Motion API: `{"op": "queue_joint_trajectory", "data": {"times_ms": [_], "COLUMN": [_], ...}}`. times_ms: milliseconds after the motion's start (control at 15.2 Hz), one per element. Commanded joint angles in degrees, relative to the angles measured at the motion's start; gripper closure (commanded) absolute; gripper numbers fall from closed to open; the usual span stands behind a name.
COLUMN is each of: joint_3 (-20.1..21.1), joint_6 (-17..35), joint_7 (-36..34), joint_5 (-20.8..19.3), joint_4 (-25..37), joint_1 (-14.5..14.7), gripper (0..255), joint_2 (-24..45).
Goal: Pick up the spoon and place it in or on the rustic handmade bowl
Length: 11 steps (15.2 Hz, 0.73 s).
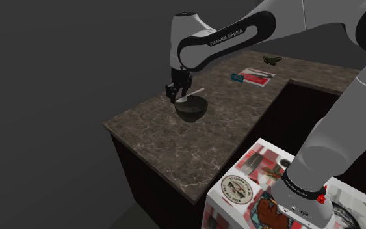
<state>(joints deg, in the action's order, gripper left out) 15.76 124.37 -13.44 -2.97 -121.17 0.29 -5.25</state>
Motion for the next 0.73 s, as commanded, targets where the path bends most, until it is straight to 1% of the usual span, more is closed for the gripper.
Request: {"op": "queue_joint_trajectory", "data": {"times_ms": [0,264,660], "joint_3": [0.02,0.11,0.11], "joint_6": [1.73,4.73,4.73], "joint_7": [-0.19,-0.71,-0.71], "joint_5": [-0.21,-0.74,-0.74], "joint_4": [-1.31,-3.23,-3.23], "joint_1": [-0.02,-0.04,-0.04], "gripper": [255,255,255], "joint_2": [0.42,1.56,1.56]}}
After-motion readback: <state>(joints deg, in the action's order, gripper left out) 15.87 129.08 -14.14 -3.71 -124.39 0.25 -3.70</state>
